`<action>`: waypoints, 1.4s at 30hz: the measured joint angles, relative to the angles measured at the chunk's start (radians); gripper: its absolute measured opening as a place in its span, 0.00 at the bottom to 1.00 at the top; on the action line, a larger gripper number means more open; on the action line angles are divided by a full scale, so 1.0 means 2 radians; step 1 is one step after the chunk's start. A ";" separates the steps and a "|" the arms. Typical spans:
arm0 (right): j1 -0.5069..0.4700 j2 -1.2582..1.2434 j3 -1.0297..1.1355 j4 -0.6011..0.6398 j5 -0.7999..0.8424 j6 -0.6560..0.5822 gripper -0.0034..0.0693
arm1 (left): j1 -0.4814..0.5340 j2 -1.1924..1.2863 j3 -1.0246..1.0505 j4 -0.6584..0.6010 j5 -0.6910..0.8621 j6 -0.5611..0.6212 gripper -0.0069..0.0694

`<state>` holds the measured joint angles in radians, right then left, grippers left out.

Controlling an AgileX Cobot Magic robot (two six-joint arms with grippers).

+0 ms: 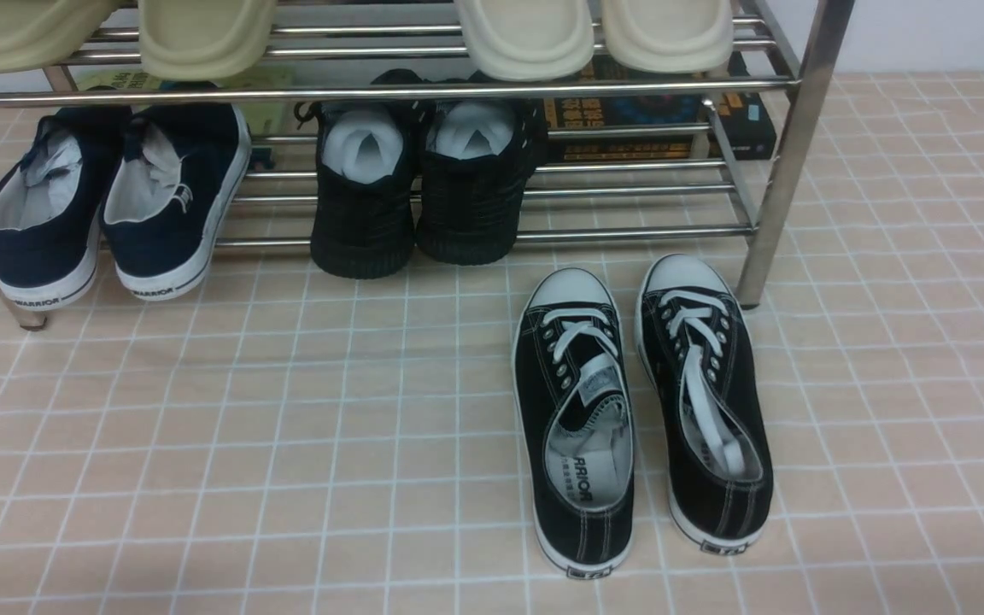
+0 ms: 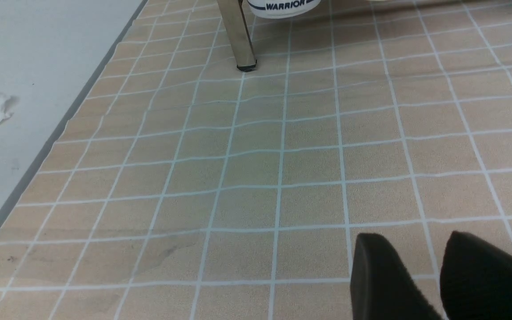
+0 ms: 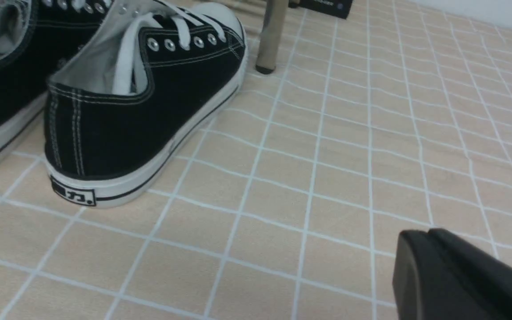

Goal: Take the shoes off the shelf from the light coffee tablecloth by hand.

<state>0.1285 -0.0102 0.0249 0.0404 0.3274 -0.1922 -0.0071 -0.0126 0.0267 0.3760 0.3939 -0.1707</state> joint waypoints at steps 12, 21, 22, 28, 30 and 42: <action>-0.046 0.000 -0.001 0.008 0.009 0.037 0.11 | 0.000 0.000 0.000 0.000 0.000 0.000 0.41; -0.074 0.000 -0.006 -0.020 0.036 0.194 0.12 | 0.000 0.000 0.000 0.000 0.000 0.000 0.41; -0.076 0.000 -0.006 -0.020 0.036 0.196 0.12 | 0.000 0.000 0.000 0.000 0.000 0.000 0.41; -0.079 0.000 -0.006 -0.026 0.037 0.205 0.13 | 0.000 0.000 0.000 0.000 0.000 0.000 0.41; -0.079 0.000 -0.006 -0.026 0.037 0.205 0.13 | 0.000 0.000 0.000 0.000 0.000 0.000 0.41; -0.079 0.000 -0.006 -0.011 0.034 0.138 0.15 | 0.000 0.000 0.000 0.000 0.000 0.000 0.41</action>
<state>-0.0303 -0.0102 0.0136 0.0176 0.3948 0.0846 -0.0071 -0.0126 0.0267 0.3769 0.3939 -0.1707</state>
